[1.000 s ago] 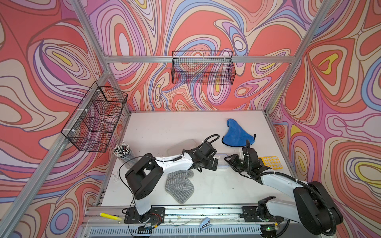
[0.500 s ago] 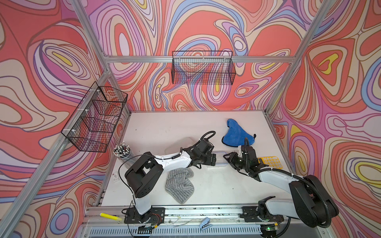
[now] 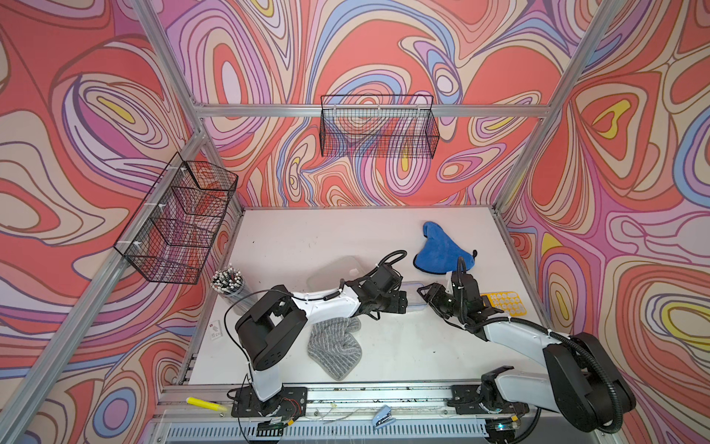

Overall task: Wipe the insides of the lunch boxes
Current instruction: Move the lunch box to the center of the board, then open the fastener of the lunch box.

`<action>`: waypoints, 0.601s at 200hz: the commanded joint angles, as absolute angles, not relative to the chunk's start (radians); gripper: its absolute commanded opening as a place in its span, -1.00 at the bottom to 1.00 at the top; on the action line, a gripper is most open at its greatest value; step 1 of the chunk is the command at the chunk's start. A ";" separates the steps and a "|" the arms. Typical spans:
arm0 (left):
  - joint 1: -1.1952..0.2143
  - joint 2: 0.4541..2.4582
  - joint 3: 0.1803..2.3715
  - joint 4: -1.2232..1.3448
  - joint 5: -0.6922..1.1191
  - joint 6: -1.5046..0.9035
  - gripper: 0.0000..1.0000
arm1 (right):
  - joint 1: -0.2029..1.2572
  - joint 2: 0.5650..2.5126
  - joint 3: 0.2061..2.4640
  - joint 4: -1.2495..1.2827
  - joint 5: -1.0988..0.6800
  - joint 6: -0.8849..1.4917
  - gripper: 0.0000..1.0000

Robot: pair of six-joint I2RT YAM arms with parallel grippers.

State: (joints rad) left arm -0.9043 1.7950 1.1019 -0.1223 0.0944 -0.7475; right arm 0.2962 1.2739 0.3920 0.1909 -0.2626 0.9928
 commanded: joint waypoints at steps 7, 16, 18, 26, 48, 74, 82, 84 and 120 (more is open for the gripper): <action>-0.905 1.807 1.127 -0.123 0.097 -0.778 0.69 | 0.290 1.304 0.370 0.283 -0.265 1.034 0.13; -0.905 1.808 1.133 -0.137 0.094 -0.782 0.69 | 0.287 1.307 0.376 0.283 -0.263 1.034 0.12; -0.905 1.808 1.135 -0.143 0.087 -0.785 0.69 | 0.287 1.308 0.376 0.282 -0.263 1.034 0.13; -0.905 1.803 1.136 -0.164 0.066 -0.792 0.70 | 0.279 1.308 0.375 0.283 -0.262 1.035 0.14; -0.904 1.772 1.110 -0.165 0.019 -0.807 0.75 | 0.228 1.315 0.352 0.319 -0.284 1.047 0.22; -0.904 1.760 1.121 -0.168 0.009 -0.795 0.78 | 0.167 1.331 0.334 0.391 -0.334 1.069 0.25; -0.905 1.765 1.136 -0.187 0.003 -0.787 0.79 | 0.166 1.333 0.340 0.396 -0.343 1.063 0.26; -0.905 1.765 1.139 -0.190 0.003 -0.785 0.80 | 0.166 1.335 0.342 0.398 -0.345 1.063 0.26; -0.899 1.756 1.148 -0.200 -0.014 -0.770 0.83 | 0.166 1.354 0.305 0.509 -0.370 1.116 0.28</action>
